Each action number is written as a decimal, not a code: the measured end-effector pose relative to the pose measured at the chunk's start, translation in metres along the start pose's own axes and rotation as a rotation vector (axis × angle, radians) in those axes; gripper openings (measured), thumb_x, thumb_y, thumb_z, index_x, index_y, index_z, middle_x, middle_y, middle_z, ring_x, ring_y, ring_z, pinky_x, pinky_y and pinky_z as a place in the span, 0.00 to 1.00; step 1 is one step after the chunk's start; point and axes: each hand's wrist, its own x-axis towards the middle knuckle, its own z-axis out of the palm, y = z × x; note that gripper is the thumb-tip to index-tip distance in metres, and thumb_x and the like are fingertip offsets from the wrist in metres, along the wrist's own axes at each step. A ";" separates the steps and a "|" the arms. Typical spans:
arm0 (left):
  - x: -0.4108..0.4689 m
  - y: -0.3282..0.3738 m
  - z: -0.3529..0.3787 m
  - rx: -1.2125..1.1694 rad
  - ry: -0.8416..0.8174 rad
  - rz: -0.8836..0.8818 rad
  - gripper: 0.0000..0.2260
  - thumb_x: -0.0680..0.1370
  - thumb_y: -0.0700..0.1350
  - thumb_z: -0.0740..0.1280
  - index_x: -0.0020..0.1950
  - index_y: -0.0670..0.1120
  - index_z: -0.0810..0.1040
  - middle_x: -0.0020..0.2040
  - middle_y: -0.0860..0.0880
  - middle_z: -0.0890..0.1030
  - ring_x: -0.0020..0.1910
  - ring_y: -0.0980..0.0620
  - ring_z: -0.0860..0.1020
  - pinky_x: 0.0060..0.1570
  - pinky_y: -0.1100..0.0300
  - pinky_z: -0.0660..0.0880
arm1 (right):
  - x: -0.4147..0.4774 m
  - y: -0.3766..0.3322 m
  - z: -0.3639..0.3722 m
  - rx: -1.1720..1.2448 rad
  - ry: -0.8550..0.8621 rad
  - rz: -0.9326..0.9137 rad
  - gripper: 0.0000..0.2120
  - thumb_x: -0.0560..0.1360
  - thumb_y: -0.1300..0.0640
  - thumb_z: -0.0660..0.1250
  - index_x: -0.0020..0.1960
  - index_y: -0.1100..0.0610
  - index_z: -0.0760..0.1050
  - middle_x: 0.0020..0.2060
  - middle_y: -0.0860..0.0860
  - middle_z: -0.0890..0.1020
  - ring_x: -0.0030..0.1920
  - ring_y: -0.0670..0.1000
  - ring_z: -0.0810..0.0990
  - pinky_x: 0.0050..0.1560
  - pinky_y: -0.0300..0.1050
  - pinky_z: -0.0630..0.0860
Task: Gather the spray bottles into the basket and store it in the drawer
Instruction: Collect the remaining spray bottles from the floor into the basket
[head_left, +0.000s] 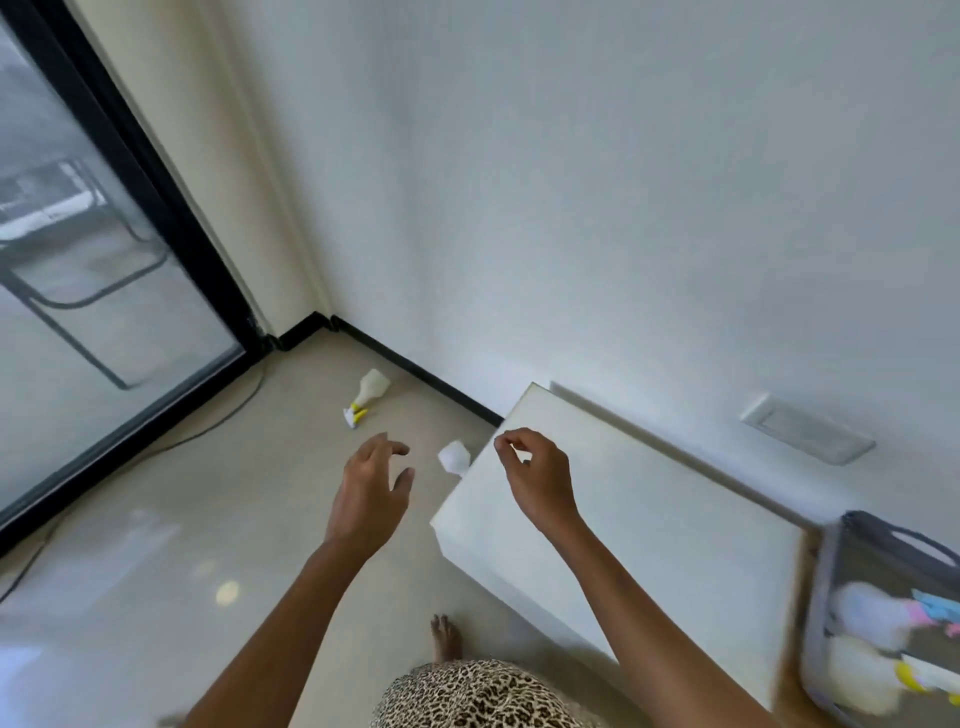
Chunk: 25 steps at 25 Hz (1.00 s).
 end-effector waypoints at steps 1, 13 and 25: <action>0.016 -0.012 -0.005 0.002 -0.012 -0.015 0.11 0.75 0.38 0.65 0.56 0.40 0.74 0.64 0.40 0.73 0.66 0.43 0.69 0.58 0.58 0.66 | 0.014 -0.003 0.015 -0.006 -0.017 0.012 0.06 0.76 0.57 0.63 0.47 0.57 0.78 0.48 0.51 0.81 0.49 0.47 0.76 0.48 0.36 0.70; 0.205 -0.143 -0.036 -0.005 -0.243 -0.171 0.10 0.75 0.39 0.64 0.56 0.40 0.75 0.63 0.43 0.75 0.65 0.46 0.69 0.56 0.61 0.64 | 0.167 -0.019 0.146 -0.101 -0.073 0.361 0.09 0.75 0.59 0.63 0.50 0.62 0.79 0.48 0.58 0.83 0.50 0.56 0.80 0.53 0.48 0.76; 0.381 -0.342 0.079 0.143 -0.662 -0.154 0.11 0.75 0.40 0.65 0.56 0.41 0.75 0.61 0.42 0.76 0.63 0.44 0.72 0.61 0.54 0.67 | 0.282 0.141 0.304 -0.249 -0.025 0.792 0.11 0.76 0.57 0.62 0.55 0.60 0.76 0.53 0.58 0.82 0.54 0.57 0.79 0.53 0.46 0.73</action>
